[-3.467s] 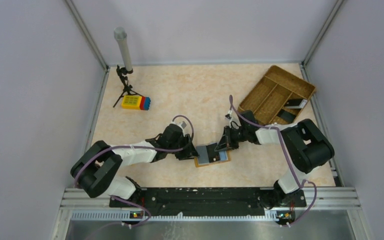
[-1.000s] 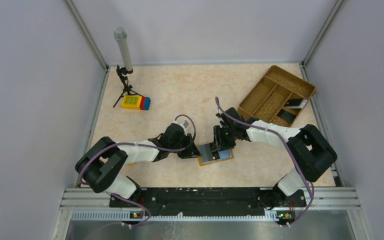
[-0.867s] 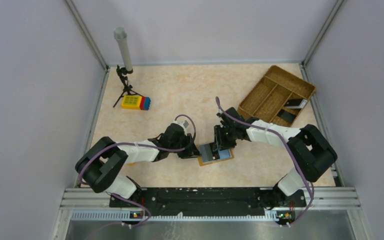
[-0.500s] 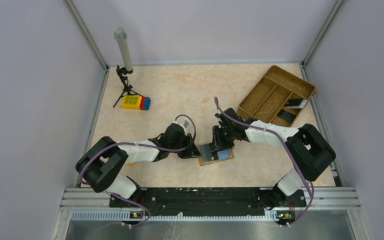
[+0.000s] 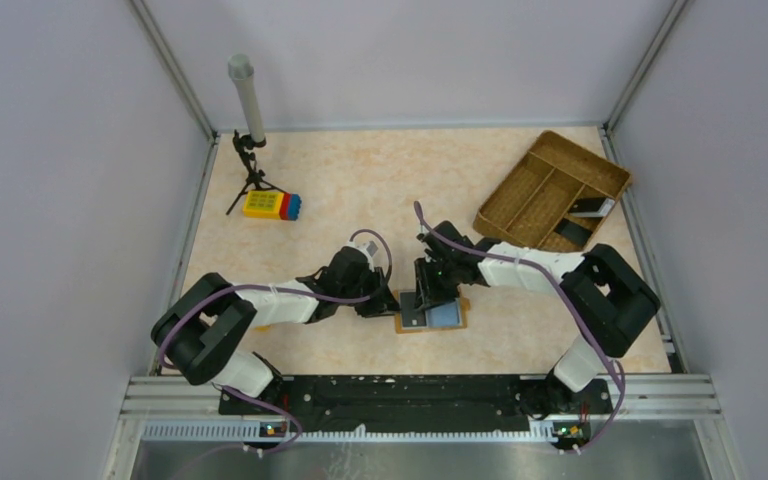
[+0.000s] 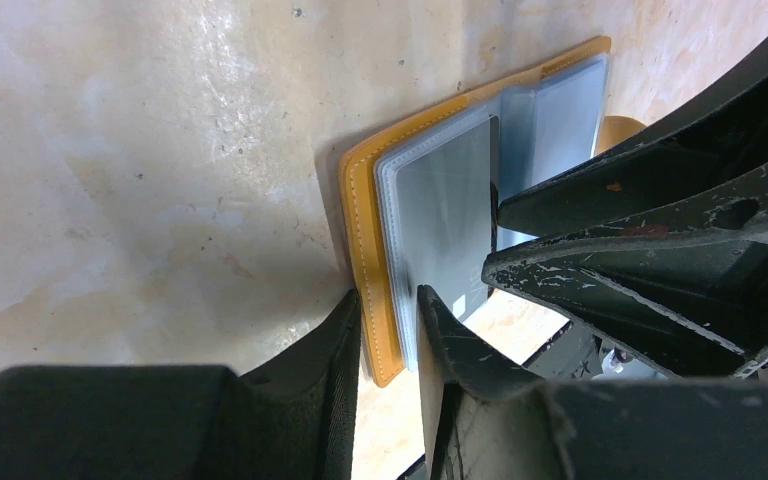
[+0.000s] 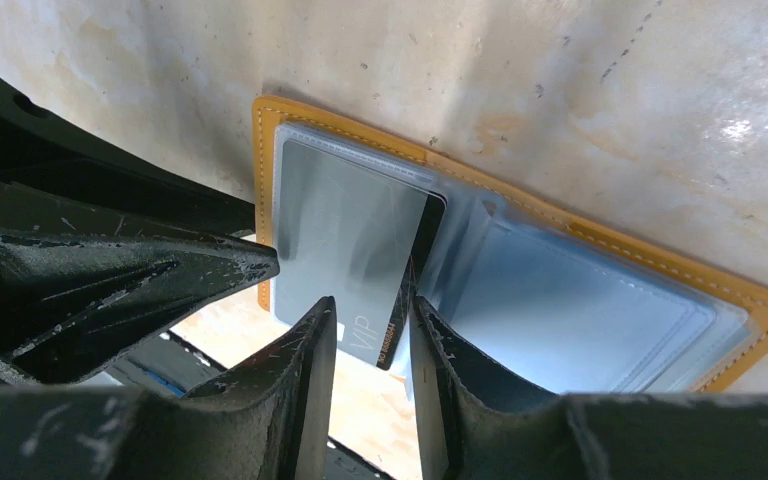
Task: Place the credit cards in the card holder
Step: Insert the credit card into the card holder, then pick up the credit card from the storage box, then insert the credit card into the card holder.
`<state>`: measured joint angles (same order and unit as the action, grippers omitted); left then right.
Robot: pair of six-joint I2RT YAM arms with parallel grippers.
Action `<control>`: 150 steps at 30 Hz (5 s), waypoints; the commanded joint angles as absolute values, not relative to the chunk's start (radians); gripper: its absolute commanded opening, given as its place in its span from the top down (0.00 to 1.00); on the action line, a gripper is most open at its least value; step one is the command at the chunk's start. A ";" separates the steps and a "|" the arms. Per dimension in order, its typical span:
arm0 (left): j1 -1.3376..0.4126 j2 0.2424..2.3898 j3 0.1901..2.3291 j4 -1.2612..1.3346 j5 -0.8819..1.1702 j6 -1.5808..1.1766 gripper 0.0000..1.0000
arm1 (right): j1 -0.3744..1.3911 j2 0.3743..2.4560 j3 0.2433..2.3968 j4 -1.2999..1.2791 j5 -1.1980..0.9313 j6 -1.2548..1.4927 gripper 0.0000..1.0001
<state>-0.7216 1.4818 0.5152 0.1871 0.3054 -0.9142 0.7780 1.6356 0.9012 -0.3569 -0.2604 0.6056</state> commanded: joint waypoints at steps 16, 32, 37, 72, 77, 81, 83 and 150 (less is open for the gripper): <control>-0.552 1.179 0.702 -0.265 0.260 -0.663 0.01 | 0.381 1.279 1.132 -0.736 0.039 0.399 0.31; -0.356 1.092 0.963 -0.583 0.108 -0.299 0.01 | -0.201 1.394 1.169 -0.510 0.185 0.374 0.38; -0.357 1.088 0.956 -0.572 0.130 -0.297 0.01 | -0.227 1.568 1.270 -0.510 0.327 0.312 0.31; -0.357 1.080 0.938 -0.563 0.147 -0.298 0.01 | -0.359 1.864 1.498 -0.610 0.274 0.243 0.38; -0.357 1.077 0.936 -0.561 0.147 -0.298 0.01 | -0.359 1.860 1.498 -0.606 0.269 0.241 0.53; -0.357 1.077 0.935 -0.562 0.147 -0.298 0.01 | -0.360 1.857 1.502 -0.603 0.260 0.241 0.68; -0.357 1.077 0.935 -0.561 0.146 -0.298 0.01 | -0.359 1.848 1.502 -0.599 0.259 0.241 0.74; -0.597 1.092 0.741 -0.114 0.797 -0.511 1.00 | 0.661 1.374 1.222 -0.599 -0.638 0.272 0.41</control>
<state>-0.5888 1.1099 0.8089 -0.2249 0.9649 -0.3737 0.6891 1.4334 1.2434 -0.6285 -0.8562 0.1844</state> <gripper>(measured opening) 0.001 0.553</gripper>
